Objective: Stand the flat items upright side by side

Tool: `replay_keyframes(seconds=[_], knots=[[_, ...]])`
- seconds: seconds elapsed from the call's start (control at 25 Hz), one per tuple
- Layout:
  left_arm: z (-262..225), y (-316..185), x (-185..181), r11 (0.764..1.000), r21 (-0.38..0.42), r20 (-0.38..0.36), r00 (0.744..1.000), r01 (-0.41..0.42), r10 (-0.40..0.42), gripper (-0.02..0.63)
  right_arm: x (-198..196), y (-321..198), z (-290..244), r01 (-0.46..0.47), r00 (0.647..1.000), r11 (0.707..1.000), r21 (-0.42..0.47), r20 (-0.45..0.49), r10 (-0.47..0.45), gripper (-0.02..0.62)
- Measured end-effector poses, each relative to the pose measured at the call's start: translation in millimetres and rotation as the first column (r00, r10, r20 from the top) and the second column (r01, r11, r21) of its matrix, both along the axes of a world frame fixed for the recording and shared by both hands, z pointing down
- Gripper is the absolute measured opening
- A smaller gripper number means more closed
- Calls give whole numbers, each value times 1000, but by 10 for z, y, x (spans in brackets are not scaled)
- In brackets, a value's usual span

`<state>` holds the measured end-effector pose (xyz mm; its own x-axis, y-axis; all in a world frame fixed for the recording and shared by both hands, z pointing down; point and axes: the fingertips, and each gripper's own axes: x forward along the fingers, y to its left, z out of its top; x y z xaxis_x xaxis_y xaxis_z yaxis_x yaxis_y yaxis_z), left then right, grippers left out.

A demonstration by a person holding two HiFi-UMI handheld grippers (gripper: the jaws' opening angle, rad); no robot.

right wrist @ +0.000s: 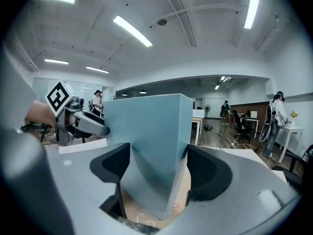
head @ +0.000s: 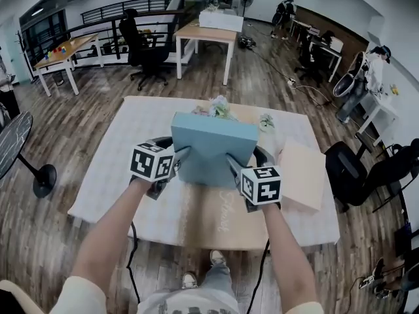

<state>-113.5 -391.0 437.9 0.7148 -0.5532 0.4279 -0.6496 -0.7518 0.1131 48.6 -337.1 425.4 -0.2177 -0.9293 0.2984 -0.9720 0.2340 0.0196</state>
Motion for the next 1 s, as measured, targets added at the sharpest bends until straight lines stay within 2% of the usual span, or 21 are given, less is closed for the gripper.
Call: replay_keyframes(seconds=[0.32,0.64,0.84,1.0], knots=[[-2,-1,-34,999,-28,-38,998,38,-39,250,-26,29,-10,46,999,999,-14,3,-46,359],[-1,-90,26,996,-28,-66,994,82,-83,250,99,-24,-56,174,984,985,14,50,-174,374],[-16,-143,53,996,-11,-64,994,91,-91,252,224,-169,53,267,962,964,-2,63,-266,407],[3,-176,37,997,-13,-55,996,76,-77,252,180,-343,93,362,928,932,7,91,-361,411]])
